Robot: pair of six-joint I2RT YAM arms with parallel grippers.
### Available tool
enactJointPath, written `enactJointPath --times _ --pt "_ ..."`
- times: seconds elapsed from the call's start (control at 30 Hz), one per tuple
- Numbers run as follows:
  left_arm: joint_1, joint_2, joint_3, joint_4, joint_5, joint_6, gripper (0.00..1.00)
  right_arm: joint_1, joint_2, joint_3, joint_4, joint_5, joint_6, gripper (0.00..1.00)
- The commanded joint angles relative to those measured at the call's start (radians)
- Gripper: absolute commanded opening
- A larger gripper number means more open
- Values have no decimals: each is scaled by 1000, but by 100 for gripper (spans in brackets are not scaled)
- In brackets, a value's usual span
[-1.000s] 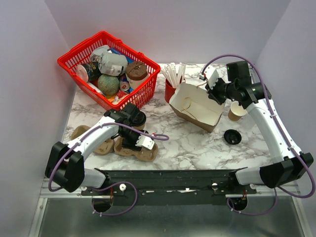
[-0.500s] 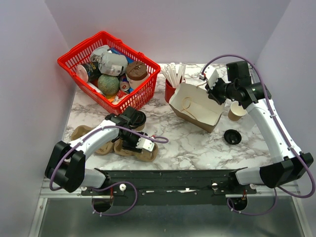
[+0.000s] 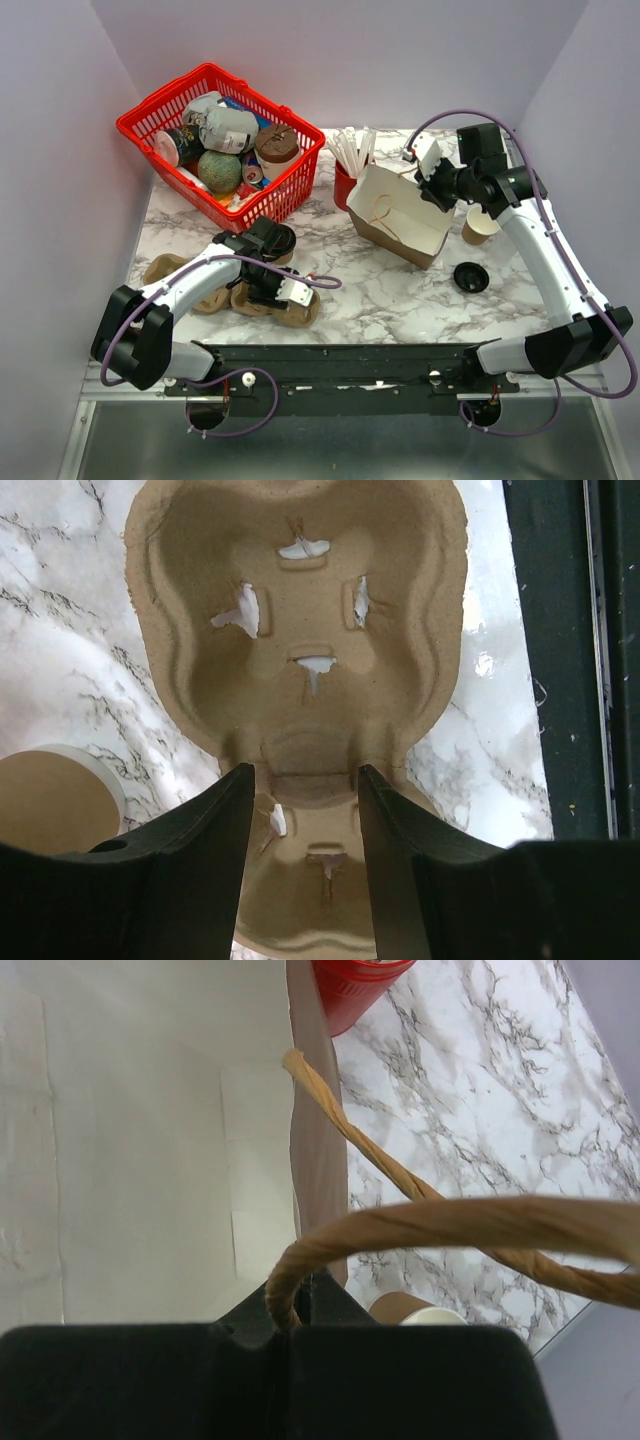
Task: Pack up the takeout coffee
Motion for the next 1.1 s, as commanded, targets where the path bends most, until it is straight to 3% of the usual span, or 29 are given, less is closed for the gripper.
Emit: enactJointPath --times 0.0,1.07 --pt "-1 -16 -16 -13 56 -11 54 4 11 3 9 -9 5 0" --pt "-3 -36 -67 69 82 -69 48 4 34 17 10 -11 4 1"
